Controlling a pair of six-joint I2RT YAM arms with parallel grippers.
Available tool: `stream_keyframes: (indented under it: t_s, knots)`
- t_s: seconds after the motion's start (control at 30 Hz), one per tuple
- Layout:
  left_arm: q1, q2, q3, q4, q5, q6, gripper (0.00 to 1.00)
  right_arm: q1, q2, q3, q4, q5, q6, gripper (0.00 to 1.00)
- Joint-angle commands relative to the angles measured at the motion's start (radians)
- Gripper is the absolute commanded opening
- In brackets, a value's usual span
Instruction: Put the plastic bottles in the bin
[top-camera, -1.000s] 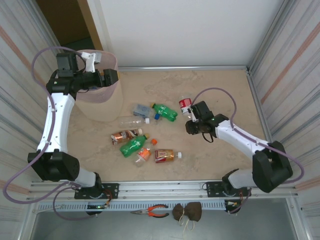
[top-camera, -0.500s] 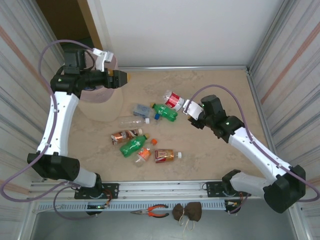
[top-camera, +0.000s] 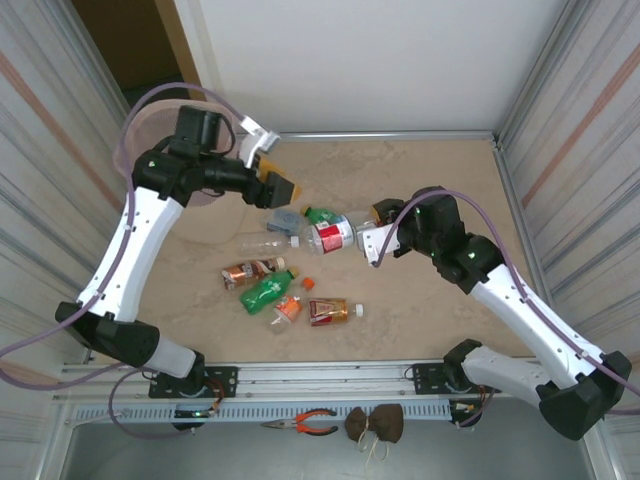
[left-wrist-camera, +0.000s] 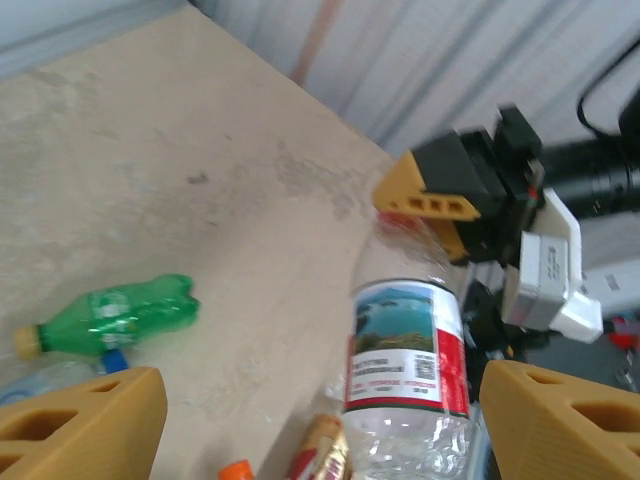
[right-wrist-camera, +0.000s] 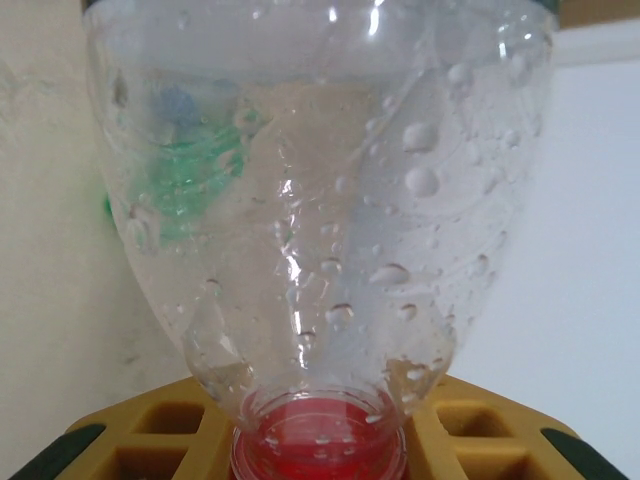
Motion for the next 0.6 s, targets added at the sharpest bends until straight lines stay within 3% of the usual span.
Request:
stream_keyframes:
  t_s: [0.0, 0.2, 0.57]
  knots:
    - [-0.057, 0.005, 0.013, -0.08, 0.037, 0.076, 0.83, 0.033, -0.021, 0.048, 0.042, -0.009, -0.211, 0.06]
    - [-0.136, 0.003, -0.019, -0.1, 0.065, 0.068, 0.84, 0.093, -0.019, 0.081, 0.079, 0.025, -0.304, 0.05]
    - [-0.249, 0.071, 0.041, -0.27, -0.081, 0.097, 0.83, 0.142, 0.02, 0.112, 0.116, 0.051, -0.346, 0.05]
